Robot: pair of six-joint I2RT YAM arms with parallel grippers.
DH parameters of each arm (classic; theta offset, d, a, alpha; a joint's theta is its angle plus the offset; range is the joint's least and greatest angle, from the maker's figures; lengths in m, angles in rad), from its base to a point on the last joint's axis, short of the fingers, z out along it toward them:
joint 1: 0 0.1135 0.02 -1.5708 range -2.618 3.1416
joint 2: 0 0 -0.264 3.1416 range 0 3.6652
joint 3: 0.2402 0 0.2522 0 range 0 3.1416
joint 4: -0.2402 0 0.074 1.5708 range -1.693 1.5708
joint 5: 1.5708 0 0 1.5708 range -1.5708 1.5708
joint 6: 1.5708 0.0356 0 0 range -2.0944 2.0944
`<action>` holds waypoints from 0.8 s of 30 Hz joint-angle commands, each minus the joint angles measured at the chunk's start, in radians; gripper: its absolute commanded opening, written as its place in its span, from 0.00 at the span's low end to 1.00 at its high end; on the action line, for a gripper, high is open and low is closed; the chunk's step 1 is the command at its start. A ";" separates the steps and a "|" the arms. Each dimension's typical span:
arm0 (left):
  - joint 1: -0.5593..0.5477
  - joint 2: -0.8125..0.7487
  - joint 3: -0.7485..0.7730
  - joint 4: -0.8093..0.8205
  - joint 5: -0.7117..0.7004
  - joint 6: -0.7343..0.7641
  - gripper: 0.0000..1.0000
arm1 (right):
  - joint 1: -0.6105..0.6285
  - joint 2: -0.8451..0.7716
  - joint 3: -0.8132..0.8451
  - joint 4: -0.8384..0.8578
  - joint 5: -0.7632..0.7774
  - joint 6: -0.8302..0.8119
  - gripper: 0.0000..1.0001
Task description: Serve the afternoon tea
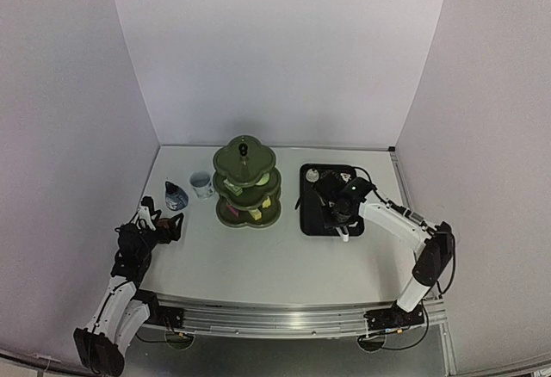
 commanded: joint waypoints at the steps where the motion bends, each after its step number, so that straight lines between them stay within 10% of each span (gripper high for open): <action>1: -0.004 0.000 -0.003 0.032 0.007 0.001 1.00 | -0.065 0.051 0.009 0.092 0.016 -0.024 0.41; 24: -0.005 0.005 -0.002 0.031 0.005 0.007 1.00 | -0.189 0.228 -0.023 0.237 -0.062 -0.078 0.40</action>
